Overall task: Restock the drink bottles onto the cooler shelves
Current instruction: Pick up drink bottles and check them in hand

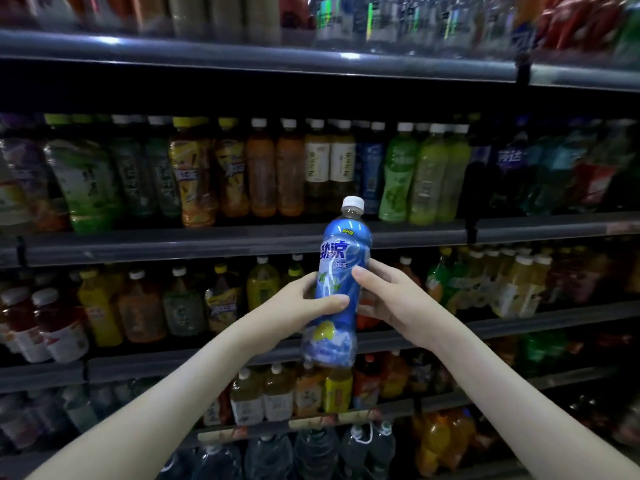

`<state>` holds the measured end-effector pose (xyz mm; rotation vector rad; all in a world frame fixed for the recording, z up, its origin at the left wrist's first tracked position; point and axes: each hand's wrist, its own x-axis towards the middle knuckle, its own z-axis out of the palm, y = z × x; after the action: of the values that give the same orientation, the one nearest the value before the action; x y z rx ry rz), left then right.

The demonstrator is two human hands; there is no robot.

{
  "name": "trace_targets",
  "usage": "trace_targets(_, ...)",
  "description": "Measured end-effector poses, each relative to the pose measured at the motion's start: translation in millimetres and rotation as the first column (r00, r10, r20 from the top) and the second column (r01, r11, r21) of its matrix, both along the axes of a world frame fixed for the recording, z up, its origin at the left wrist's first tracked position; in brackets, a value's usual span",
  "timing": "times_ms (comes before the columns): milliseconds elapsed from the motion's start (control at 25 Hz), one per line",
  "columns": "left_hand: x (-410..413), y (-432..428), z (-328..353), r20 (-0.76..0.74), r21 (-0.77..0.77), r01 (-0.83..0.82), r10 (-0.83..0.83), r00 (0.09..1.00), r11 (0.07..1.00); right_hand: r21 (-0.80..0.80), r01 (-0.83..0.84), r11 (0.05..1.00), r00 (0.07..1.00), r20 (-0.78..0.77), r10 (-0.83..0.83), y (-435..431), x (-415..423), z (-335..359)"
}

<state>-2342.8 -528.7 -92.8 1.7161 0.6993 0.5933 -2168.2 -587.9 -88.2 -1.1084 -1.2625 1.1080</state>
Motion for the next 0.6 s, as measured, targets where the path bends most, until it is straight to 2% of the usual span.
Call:
trace_targets(120, 24, 4, -3, -0.038, 0.181, -0.185, 0.195, 0.98, 0.966, 0.024, 0.049, 0.998, 0.995, 0.088, -0.051, 5, 29, -5)
trace_targets(240, 42, 9, -2, -0.03, 0.293, -0.281, 0.302, 0.953, 0.914, 0.077, 0.077, 0.994, 0.991, 0.099, -0.084, 22, 39, -3)
trace_targets(360, 61, 32, 8, 0.042, 0.416, -0.359, 0.376, 0.926, 0.836, 0.181, 0.101, 0.978, 0.975, 0.176, -0.133, 53, 49, 3)
trace_targets(480, 82, 73, 21, 0.156, 0.402, -0.423, 0.395, 0.905, 0.812, 0.291, 0.202, 0.935, 0.941, 0.207, -0.267, 86, 71, 20)
trace_targets(520, 91, 87, 28, 0.179, 0.382, -0.428, 0.388, 0.904, 0.819, 0.337, 0.278, 0.899, 0.885, 0.274, -0.377, 99, 84, 26)
trace_targets(560, 99, 101, 35, 0.193, 0.368, -0.43, 0.384, 0.903, 0.824, 0.406, 0.346, 0.846, 0.78, 0.376, -0.5, 111, 98, 31)
trace_targets(600, 107, 113, 43, 0.208, 0.363, -0.432, 0.38, 0.901, 0.826, 0.499, 0.387, 0.776, 0.622, 0.48, -0.619, 124, 113, 35)
